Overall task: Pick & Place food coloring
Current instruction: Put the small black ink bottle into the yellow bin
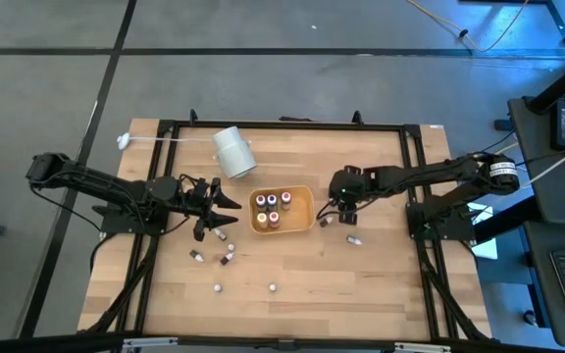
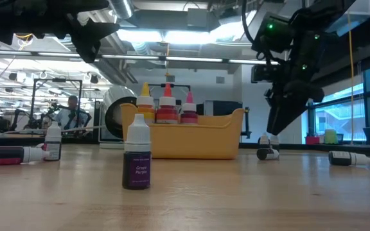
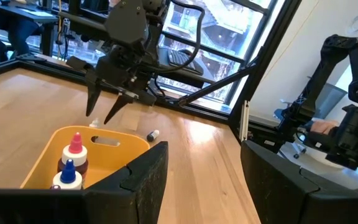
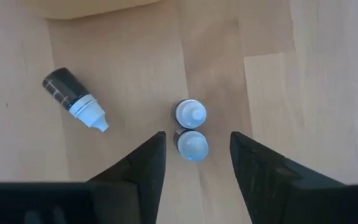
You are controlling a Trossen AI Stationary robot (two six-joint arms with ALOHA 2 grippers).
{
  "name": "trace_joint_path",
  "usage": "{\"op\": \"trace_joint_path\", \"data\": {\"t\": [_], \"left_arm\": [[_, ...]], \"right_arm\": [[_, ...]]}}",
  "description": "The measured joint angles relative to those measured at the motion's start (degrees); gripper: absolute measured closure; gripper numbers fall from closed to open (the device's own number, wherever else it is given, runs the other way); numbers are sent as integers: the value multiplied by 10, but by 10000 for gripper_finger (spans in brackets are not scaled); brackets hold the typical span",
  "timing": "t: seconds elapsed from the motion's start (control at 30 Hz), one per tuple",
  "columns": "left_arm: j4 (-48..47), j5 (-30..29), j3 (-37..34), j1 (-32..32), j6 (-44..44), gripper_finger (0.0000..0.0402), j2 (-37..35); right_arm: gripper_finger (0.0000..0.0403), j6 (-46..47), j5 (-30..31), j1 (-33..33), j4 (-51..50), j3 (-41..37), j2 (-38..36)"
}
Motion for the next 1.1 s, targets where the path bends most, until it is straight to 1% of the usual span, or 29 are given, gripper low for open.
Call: {"op": "trace_joint_path", "data": {"t": [0.17, 0.7, 1.1], "left_arm": [[0, 1, 0, 0, 0, 205, 0], [0, 1, 0, 0, 0, 206, 0], [0, 2, 0, 0, 0, 205, 0]], "right_arm": [[236, -17, 0, -1, 0, 0, 0], [238, -28, -2, -1, 0, 0, 0], [238, -29, 1, -1, 13, 0, 43]]}}
